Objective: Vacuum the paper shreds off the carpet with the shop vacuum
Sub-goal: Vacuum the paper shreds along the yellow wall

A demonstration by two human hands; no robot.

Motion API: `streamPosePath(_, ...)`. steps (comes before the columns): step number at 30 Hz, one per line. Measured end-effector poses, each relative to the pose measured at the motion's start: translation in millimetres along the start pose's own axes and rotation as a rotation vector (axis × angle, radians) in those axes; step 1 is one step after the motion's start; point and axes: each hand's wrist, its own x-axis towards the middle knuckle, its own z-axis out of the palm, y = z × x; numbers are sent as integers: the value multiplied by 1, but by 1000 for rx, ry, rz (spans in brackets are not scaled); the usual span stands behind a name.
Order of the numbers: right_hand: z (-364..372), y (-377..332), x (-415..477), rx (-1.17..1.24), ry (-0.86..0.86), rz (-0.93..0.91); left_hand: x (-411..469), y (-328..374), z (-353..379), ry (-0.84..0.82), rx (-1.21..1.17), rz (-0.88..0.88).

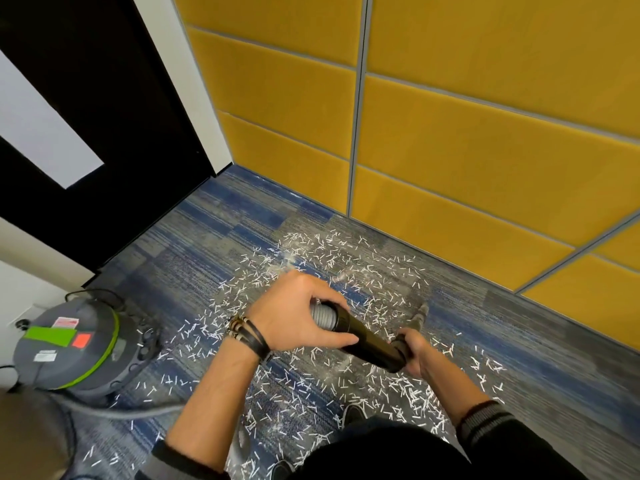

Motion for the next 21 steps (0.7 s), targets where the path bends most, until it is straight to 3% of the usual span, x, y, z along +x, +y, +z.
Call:
streamPosePath(4, -1, -26, -4, 23, 11, -68, 10, 8, -5, 97, 14, 29)
streamPosePath(12, -26, -56, 11, -73, 99, -76, 39, 6, 33, 72, 62, -79)
streamPosePath(16, -28, -52, 26, -132, 46, -41, 48, 13, 27, 50, 62, -16)
streamPosePath(21, -22, -69, 16, -103, -13, -69, 56, 18, 11, 148, 12, 57)
